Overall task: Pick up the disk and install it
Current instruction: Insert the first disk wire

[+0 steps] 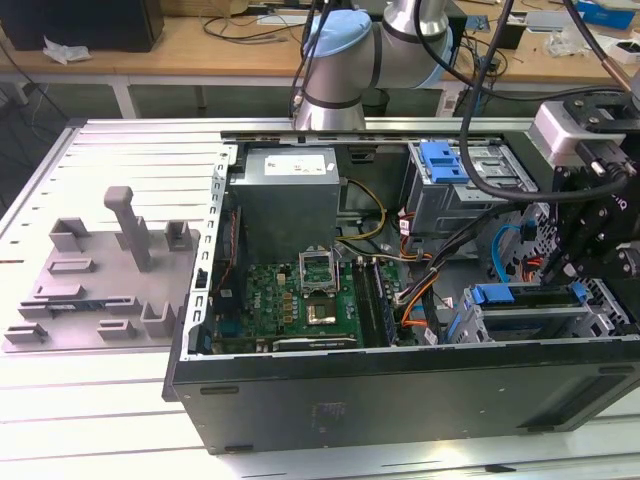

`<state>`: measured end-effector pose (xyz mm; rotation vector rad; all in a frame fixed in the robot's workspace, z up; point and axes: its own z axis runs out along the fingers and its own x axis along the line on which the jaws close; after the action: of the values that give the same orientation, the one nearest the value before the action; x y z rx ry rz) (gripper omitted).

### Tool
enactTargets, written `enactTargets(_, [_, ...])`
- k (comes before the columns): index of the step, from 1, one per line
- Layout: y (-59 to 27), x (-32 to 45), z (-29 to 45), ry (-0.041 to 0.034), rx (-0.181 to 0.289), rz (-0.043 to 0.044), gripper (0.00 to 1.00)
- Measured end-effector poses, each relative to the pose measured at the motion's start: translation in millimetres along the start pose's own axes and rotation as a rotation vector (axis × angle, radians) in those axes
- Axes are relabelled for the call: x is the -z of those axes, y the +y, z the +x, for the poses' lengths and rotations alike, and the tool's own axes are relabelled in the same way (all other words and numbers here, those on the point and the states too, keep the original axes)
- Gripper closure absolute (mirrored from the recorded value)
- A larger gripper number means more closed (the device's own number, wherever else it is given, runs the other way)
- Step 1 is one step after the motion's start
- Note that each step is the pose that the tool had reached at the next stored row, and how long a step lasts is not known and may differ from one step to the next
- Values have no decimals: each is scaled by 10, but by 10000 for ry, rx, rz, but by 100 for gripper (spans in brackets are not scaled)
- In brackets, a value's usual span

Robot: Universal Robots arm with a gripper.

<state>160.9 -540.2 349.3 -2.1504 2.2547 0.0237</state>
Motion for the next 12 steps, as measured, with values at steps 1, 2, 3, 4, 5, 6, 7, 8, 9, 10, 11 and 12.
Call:
enactTargets(1, [0, -2, 0, -2, 0, 0, 84])
enactTargets(2, [0, -4, 0, -4, 0, 0, 84])
enactTargets(3, [0, -6, 0, -3, 0, 0, 84])
enactTargets(4, [0, -19, 1, -3, 0, 1, 84])
enactTargets(5, [0, -30, 1, -5, 0, 5, 84])
enactTargets(6, [0, -31, 1, -4, 0, 5, 84])
enactTargets(7, [0, -33, 1, -4, 0, 5, 84])
enactTargets(8, [1, -35, 1, -4, 0, 6, 84])
enactTargets(9, [1, -38, 1, -4, 0, 5, 84])
enactTargets(10, [1, -41, 1, -5, 0, 6, 84])
enactTargets(11, [2, -45, 1, -5, 0, 5, 84])
enactTargets(12, [4, -48, 2, -4, 0, 6, 84])
